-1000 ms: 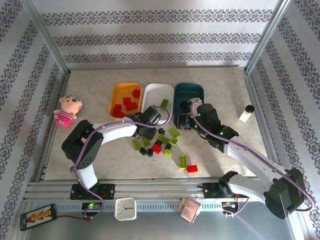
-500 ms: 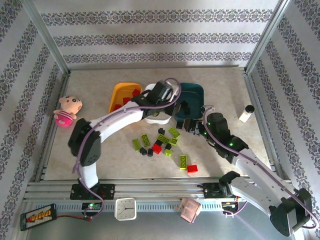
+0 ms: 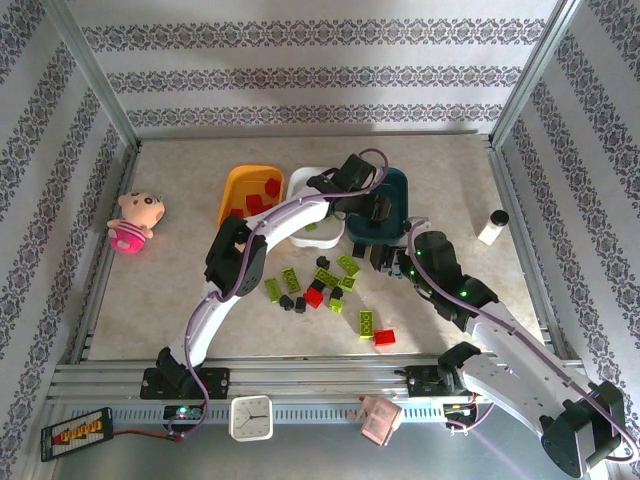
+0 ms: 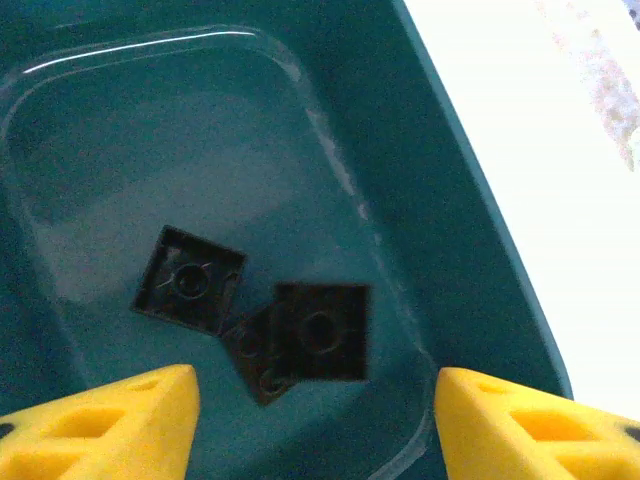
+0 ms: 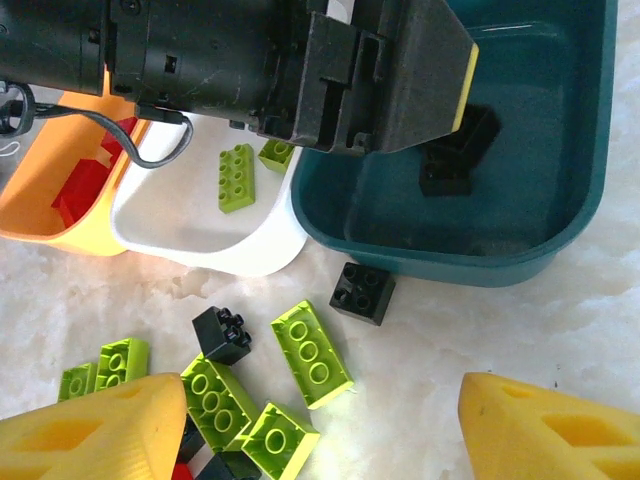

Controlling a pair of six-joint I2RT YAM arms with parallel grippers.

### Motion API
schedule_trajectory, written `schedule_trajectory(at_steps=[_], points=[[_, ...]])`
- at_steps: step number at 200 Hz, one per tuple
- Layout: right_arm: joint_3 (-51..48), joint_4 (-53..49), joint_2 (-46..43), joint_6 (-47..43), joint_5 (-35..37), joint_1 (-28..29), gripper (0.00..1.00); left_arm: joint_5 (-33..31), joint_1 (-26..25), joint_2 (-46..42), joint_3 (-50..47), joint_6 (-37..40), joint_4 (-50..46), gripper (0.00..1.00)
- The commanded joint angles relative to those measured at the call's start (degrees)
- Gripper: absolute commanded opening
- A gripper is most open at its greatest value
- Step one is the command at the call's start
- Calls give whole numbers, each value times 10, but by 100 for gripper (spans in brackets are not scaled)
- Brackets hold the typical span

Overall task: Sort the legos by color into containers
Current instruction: Place the lego in the container, then pick up the lego from the center of the table.

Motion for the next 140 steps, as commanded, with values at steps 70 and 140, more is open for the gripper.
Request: schedule_trajectory(at_steps=[70, 140], points=[[16, 15, 26, 4, -36, -2, 74, 11, 5, -235, -197, -37, 111, 95], [1, 63, 102, 41, 12, 69, 74, -24, -7, -558, -630, -101, 282, 100]])
